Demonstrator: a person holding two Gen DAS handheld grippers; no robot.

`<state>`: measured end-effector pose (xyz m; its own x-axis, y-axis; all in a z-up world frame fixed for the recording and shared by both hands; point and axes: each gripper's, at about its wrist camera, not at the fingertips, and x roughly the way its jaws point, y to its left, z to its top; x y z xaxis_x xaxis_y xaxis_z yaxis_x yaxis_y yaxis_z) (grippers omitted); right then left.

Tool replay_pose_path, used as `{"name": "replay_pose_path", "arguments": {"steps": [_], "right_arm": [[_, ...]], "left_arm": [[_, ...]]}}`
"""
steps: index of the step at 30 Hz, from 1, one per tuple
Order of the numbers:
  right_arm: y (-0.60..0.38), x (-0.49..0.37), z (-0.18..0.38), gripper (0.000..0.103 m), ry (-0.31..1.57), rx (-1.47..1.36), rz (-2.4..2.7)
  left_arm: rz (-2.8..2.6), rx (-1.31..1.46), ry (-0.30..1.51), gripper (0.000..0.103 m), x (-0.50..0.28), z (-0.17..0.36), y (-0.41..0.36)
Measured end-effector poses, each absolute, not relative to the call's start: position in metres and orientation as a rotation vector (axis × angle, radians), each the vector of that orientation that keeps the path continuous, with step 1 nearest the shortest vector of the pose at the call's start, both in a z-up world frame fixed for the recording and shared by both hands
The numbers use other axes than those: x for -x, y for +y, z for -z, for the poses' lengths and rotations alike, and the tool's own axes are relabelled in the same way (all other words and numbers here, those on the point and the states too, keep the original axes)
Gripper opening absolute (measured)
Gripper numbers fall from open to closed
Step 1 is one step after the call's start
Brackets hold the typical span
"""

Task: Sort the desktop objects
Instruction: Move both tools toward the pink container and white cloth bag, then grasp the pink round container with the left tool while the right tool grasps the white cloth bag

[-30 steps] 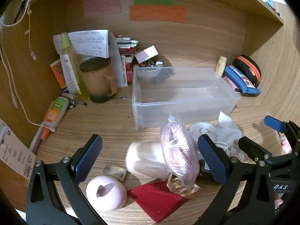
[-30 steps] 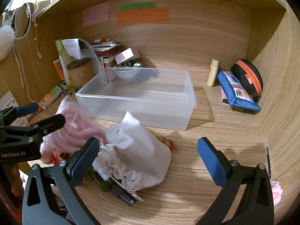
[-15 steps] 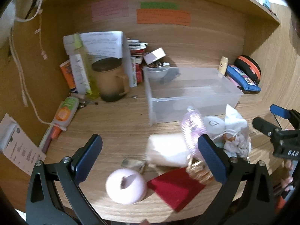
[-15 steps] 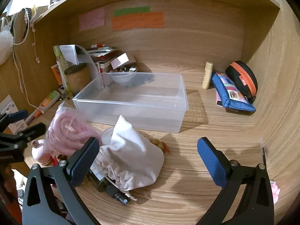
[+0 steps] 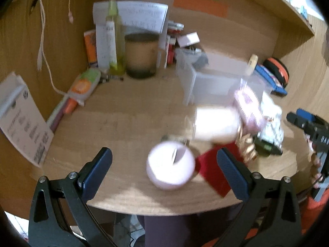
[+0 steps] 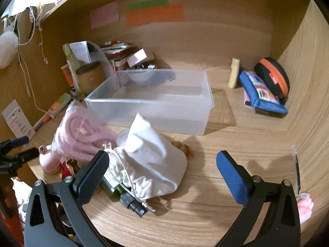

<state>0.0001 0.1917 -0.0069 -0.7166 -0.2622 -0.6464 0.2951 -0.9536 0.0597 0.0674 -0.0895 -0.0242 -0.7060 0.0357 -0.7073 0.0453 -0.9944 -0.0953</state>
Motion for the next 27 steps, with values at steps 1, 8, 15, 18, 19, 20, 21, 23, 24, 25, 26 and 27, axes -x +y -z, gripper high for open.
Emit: {"name": "replay_pose_path", "arguments": {"steps": [1, 8, 15, 18, 19, 20, 21, 23, 24, 25, 26, 27], "right_arm": [[0.193, 0.001, 0.009, 0.103, 0.065, -1.0, 2.656], [0.205, 0.014, 0.019, 0.103, -0.052, -1.101, 2.608], [0.206, 0.045, 0.027, 0.103, -0.284, -1.196, 2.457], [0.197, 0.053, 0.033, 0.103, -0.253, -1.229, 2.447], [0.195, 0.055, 0.035, 0.103, -0.242, -1.241, 2.447], [0.194, 0.057, 0.038, 0.103, -0.234, -1.251, 2.449], [0.193, 0.058, 0.042, 0.103, -0.23, -1.259, 2.447], [0.193, 0.061, 0.047, 0.102, -0.22, -1.276, 2.445], [0.192, 0.062, 0.05, 0.101, -0.208, -1.287, 2.445], [0.191, 0.063, 0.054, 0.097, -0.194, -1.297, 2.441], [0.191, 0.064, 0.058, 0.089, -0.184, -1.306, 2.43], [0.19, 0.064, 0.06, 0.086, -0.178, -1.309, 2.42]], "left_arm": [[2.888, -1.216, 0.164, 0.103, -0.069, 0.029, -0.089], [2.842, -1.31, 0.199, 0.103, -0.064, 0.059, -0.088], [2.825, -1.328, 0.253, 0.085, -0.054, 0.068, -0.091], [2.829, -1.306, 0.251, 0.083, -0.053, 0.068, -0.09], [2.832, -1.301, 0.251, 0.083, -0.052, 0.068, -0.091], [2.834, -1.294, 0.245, 0.082, -0.052, 0.069, -0.09], [2.836, -1.29, 0.241, 0.081, -0.052, 0.069, -0.09], [2.848, -1.282, 0.24, 0.073, -0.052, 0.069, -0.09], [2.853, -1.282, 0.246, 0.067, -0.052, 0.069, -0.089], [2.859, -1.284, 0.25, 0.064, -0.052, 0.069, -0.089], [2.855, -1.283, 0.245, 0.064, -0.052, 0.069, -0.089], [2.855, -1.28, 0.242, 0.064, -0.052, 0.069, -0.088]]}}
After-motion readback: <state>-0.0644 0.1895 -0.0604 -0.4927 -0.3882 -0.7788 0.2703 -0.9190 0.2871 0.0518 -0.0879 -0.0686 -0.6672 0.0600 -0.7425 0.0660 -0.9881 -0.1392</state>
